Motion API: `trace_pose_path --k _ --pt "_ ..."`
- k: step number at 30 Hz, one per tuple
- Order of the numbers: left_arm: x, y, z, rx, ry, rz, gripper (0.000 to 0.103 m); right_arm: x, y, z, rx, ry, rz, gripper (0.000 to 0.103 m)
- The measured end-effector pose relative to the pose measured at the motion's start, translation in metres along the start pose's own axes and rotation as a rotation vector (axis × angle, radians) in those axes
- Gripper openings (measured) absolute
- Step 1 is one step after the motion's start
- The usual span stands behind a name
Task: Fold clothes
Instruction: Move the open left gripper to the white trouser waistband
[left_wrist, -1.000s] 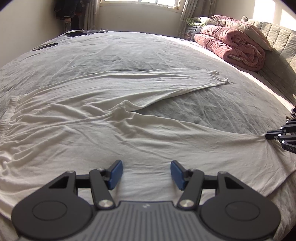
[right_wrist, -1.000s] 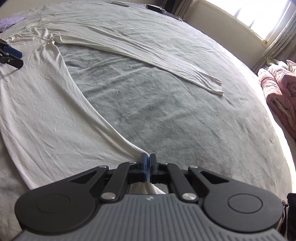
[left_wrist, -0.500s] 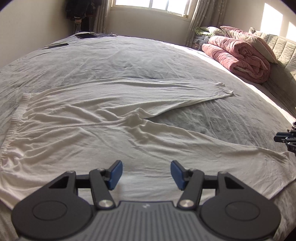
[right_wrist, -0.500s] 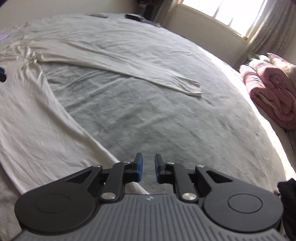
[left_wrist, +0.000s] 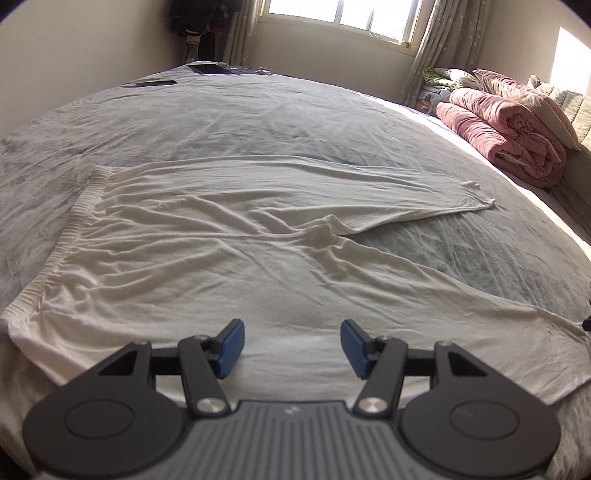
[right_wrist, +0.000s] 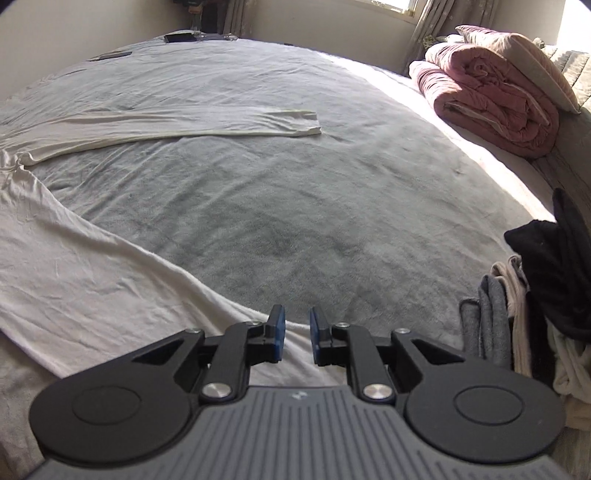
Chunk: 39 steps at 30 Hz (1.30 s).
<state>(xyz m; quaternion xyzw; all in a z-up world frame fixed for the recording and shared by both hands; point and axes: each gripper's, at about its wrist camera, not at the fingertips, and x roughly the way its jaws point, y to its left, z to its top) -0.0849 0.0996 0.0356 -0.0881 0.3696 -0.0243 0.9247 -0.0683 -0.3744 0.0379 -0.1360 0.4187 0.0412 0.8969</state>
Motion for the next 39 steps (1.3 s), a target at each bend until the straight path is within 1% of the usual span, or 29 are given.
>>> trace_pose_path --k 1,2,5,7,12,13,15,16,19,20,22,25,26,27,28,30,33,35,37,39 --pt "-0.001 0.003 0.000 -0.009 0.001 0.004 0.059 0.007 0.003 -0.003 -0.024 0.035 -0.012 0.015" --pt "-0.002 0.006 -0.001 -0.018 0.001 0.009 0.059 0.008 0.003 -0.004 -0.027 0.037 -0.032 0.017" --pt "-0.004 0.016 -0.001 -0.045 0.003 0.022 0.059 0.000 -0.003 -0.004 0.006 0.001 -0.082 0.017" --pt "-0.006 0.023 -0.002 -0.065 0.003 0.031 0.059 -0.011 -0.003 -0.005 0.019 -0.046 -0.068 0.017" --pt "-0.030 0.062 -0.004 -0.161 -0.031 0.081 0.059 -0.035 0.018 -0.007 0.035 -0.111 -0.036 0.017" --pt "-0.035 0.070 -0.005 -0.187 -0.037 0.088 0.059 -0.040 0.021 -0.007 0.062 -0.118 -0.032 0.018" --pt "-0.047 0.087 -0.008 -0.252 -0.047 0.089 0.059 -0.048 0.020 -0.007 0.179 -0.131 -0.001 0.022" --pt "-0.054 0.096 -0.010 -0.293 -0.054 0.079 0.059 -0.052 0.018 -0.009 0.246 -0.134 0.031 0.026" --pt "-0.076 0.120 -0.018 -0.432 -0.077 0.038 0.059 -0.062 0.015 -0.021 0.413 -0.139 0.120 0.028" --pt "-0.077 0.123 -0.020 -0.449 -0.078 0.041 0.059 -0.066 0.014 -0.026 0.461 -0.140 0.146 0.028" --pt "-0.079 0.129 -0.022 -0.483 -0.080 0.045 0.059 -0.071 0.014 -0.034 0.524 -0.131 0.161 0.028" --pt "-0.081 0.138 -0.026 -0.535 -0.084 0.051 0.059 -0.075 0.011 -0.050 0.637 -0.111 0.151 0.029" --pt "-0.082 0.141 -0.028 -0.552 -0.085 0.053 0.059 -0.077 0.010 -0.056 0.674 -0.103 0.147 0.031" --pt "-0.083 0.144 -0.029 -0.569 -0.086 0.055 0.059 -0.078 0.009 -0.062 0.715 -0.091 0.153 0.034" --pt "-0.082 0.146 -0.029 -0.583 -0.086 0.060 0.059 -0.078 0.008 -0.069 0.756 -0.077 0.161 0.035" --pt "-0.072 0.148 -0.025 -0.598 -0.078 0.081 0.059 -0.081 0.005 -0.080 0.822 -0.065 0.160 0.035" --pt "-0.054 0.152 -0.020 -0.629 -0.061 0.058 0.058 -0.088 0.002 -0.090 0.890 -0.081 0.123 0.035" --pt "-0.045 0.155 -0.019 -0.661 -0.056 0.046 0.057 -0.088 -0.006 -0.097 0.958 -0.083 0.101 0.035" --pt "-0.040 0.156 -0.018 -0.667 -0.062 0.050 0.054 -0.086 -0.013 -0.103 1.011 -0.078 0.088 0.035" --pt "-0.038 0.157 -0.017 -0.663 -0.068 0.061 0.047 -0.084 -0.019 -0.108 1.061 -0.073 0.076 0.035"
